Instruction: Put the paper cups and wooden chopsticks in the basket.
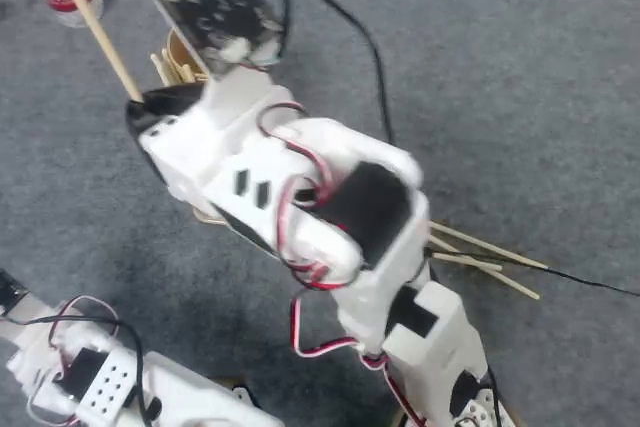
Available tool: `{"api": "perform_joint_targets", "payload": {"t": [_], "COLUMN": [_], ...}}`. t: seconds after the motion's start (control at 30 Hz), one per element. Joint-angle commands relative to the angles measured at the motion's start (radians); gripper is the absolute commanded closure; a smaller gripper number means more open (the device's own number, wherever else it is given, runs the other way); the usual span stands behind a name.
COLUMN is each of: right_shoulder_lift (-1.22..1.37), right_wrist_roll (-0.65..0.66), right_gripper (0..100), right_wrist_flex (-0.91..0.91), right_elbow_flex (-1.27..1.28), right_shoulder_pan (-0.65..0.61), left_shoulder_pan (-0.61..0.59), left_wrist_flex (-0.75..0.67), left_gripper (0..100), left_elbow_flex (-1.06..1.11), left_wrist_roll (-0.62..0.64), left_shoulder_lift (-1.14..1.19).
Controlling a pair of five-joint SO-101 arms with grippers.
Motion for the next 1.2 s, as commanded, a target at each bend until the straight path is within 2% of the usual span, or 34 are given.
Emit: {"api": "perform_joint_targets", "payload": {"t": [0.0,0.2,0.37,0.5,0.63,0.73,0.9,1.03,1.17], "right_shoulder_lift": [-0.070,-0.166,-0.177,-0.145,-0.150,-0.186,-0.248,-0.331,-0.490], "right_wrist_roll": [-0.003,0.041,0.052,0.038,-0.057,-0.057,-0.051,-0.018,-0.017], "right_gripper": [99.1,99.1,99.1,99.1,99.1,99.1,99.1,99.1,99.1], "right_wrist_flex": [0.041,0.041,-0.013,-0.147,-0.213,-0.157,0.041,0.044,0.044], "right_elbow_flex": [0.025,0.152,0.035,-0.032,-0.035,-0.034,-0.032,0.044,0.267], "right_shoulder_pan": [-0.008,-0.067,-0.054,0.021,0.111,0.122,0.124,0.151,0.088], "left_shoulder_pan": [-0.009,-0.009,-0.009,-0.009,-0.009,-0.009,-0.009,-0.009,-0.009], "left_wrist_flex": [-0.021,-0.021,-0.021,-0.021,-0.021,-0.021,-0.021,-0.021,-0.021], "left_gripper": [93,93,93,93,93,93,93,93,93], "left_elbow_flex": [-0.005,-0.005,-0.005,-0.005,-0.005,-0.005,-0.005,-0.005,-0.005], "left_wrist_roll": [-0.008,-0.008,-0.008,-0.008,-0.008,-0.008,-0.008,-0.008,-0.008], "left_shoulder_lift": [-0.009,-0.009,-0.009,-0.009,-0.009,-0.009,-0.009,-0.009,-0.009]}}
